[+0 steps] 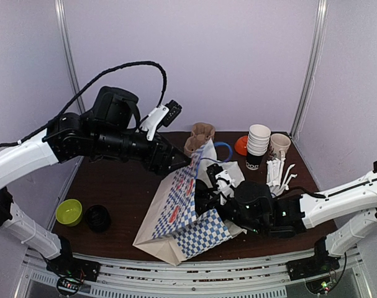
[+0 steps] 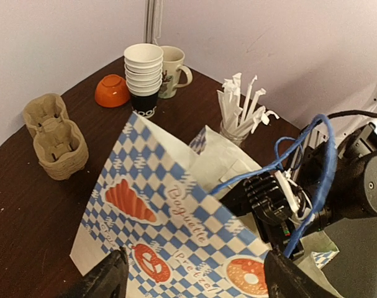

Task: Pack the takeout coffee

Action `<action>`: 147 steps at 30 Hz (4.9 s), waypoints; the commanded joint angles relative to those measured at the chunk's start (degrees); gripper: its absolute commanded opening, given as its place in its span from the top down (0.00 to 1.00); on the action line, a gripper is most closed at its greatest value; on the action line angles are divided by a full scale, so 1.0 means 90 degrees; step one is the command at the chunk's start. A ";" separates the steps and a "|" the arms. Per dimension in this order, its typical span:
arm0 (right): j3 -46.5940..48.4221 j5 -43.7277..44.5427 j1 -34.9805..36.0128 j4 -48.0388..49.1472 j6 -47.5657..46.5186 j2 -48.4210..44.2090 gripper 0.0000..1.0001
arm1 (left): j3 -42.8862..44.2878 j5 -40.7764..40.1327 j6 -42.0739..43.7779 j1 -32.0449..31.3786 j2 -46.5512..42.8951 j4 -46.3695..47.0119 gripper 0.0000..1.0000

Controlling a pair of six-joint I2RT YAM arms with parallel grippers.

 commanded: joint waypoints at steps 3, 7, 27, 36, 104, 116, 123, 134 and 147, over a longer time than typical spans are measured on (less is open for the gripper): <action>0.0268 -0.0006 0.0023 -0.0196 -0.0094 0.0091 0.52 | 0.1294 -0.0713 0.0051 0.0018 0.0626 -0.1292 0.17; 0.0324 0.0005 0.0023 -0.0217 -0.0099 0.0120 0.52 | 0.1882 -0.0660 -0.0112 -0.0057 0.0997 -0.1707 0.02; 0.0399 0.0000 0.0018 -0.0282 -0.0016 0.0169 0.53 | 0.2718 -0.1143 -0.1020 -0.1047 0.1979 -0.2462 0.02; 0.0453 0.0005 0.0020 -0.0335 -0.0001 0.0173 0.53 | 0.3072 -0.1349 -0.1169 -0.1152 0.2263 -0.3068 0.05; 0.0784 -0.0065 0.0022 -0.0630 0.0004 0.0263 0.53 | 0.2917 -0.2572 -0.1096 -0.0992 0.2166 -0.4542 0.95; 0.0958 -0.0043 0.0021 -0.0717 -0.0035 0.0277 0.54 | 0.2870 -0.3301 -0.1023 -0.0959 0.1896 -0.4504 1.00; 0.1145 -0.0028 0.0023 -0.0960 -0.0189 -0.0022 0.53 | 0.3307 -0.3826 -0.0077 -0.1317 0.2028 -0.3729 1.00; 0.0743 0.0607 0.0017 -0.1623 -0.0283 -0.0870 0.54 | 0.0826 -0.3967 0.0849 -0.1487 0.0622 -0.0868 1.00; 0.0523 0.0483 -0.0230 -0.1987 -0.0475 -0.1009 0.54 | -0.0273 -0.3336 0.1258 -0.1624 0.0015 0.0855 1.00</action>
